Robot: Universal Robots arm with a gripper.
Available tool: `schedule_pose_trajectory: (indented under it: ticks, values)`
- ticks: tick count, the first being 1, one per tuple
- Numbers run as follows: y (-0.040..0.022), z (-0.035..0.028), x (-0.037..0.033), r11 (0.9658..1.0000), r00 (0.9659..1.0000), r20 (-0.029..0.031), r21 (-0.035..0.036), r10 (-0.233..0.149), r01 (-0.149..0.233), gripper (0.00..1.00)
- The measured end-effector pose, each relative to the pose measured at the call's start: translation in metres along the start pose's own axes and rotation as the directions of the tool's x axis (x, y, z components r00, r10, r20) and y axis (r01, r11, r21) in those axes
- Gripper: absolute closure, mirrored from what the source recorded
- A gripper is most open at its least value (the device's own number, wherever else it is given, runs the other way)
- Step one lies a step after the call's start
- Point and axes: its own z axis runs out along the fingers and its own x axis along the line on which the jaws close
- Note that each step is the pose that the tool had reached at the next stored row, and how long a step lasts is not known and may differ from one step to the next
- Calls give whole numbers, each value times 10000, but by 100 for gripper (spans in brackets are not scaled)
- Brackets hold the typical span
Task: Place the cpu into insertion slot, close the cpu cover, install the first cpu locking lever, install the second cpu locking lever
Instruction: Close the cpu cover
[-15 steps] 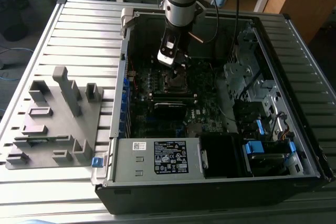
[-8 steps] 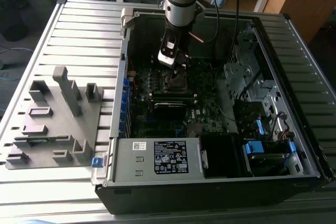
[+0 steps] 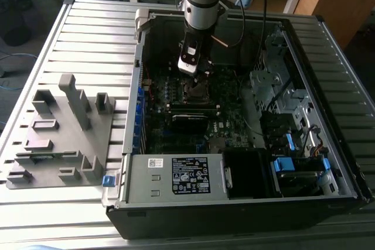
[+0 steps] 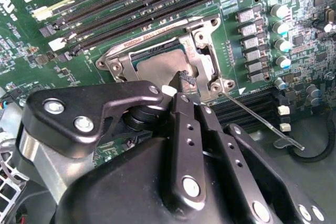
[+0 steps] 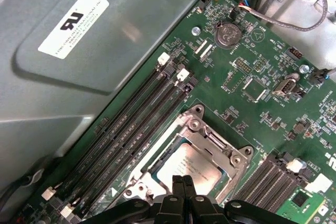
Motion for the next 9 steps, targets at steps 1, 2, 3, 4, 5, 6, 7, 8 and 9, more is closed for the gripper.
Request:
schedule_pose_trajectory:
  ticks: [1,2,3,4,5,6,7,8,9]
  values:
    - [0,0,0,10000,10000,0,0,0,0,89]
    - [0,0,0,10000,10000,0,0,-1,1,89]
    - [0,0,0,10000,10000,0,0,-1,1,89]
    - [0,0,0,10000,10000,0,0,-5,5,89]
    - [0,0,0,10000,10000,-1,0,-13,13,89]
    - [0,0,0,10000,10000,-1,1,-20,20,89]
    - [0,0,0,10000,10000,-2,0,-31,31,89]
    - [0,0,0,10000,10000,-3,0,-58,58,89]
    - [0,0,0,10000,10000,-5,1,-94,94,89]
